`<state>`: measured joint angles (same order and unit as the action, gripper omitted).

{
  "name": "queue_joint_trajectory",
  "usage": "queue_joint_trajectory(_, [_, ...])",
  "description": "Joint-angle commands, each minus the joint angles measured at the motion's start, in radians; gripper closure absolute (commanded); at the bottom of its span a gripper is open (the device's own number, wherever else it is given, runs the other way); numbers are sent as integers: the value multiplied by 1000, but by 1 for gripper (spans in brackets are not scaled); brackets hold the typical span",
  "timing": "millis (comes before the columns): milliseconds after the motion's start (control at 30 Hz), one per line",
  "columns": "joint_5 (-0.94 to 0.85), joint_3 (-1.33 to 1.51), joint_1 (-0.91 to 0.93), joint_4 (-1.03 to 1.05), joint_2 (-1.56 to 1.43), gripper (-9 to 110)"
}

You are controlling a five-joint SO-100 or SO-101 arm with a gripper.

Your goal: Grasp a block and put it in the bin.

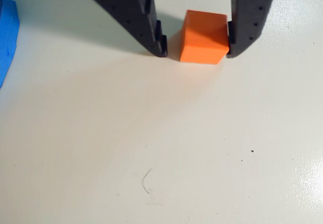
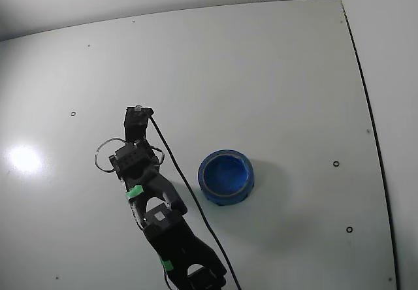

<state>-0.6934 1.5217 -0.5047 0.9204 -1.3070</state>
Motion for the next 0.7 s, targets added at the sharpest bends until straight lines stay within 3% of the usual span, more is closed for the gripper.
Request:
queue_joint_trajectory(0, [5,-5,-9,-9,-34,102])
queue_joint_trajectory(133, [28,-2,5,-9,-37,101])
queue_joint_trajectory(267, [193,3,6,-9,-144,102])
queue_joint_trajectory(433, [433,103,14,-11,-477,101])
queue_joint_trajectory(667, [545,420,100,-11,-991,101])
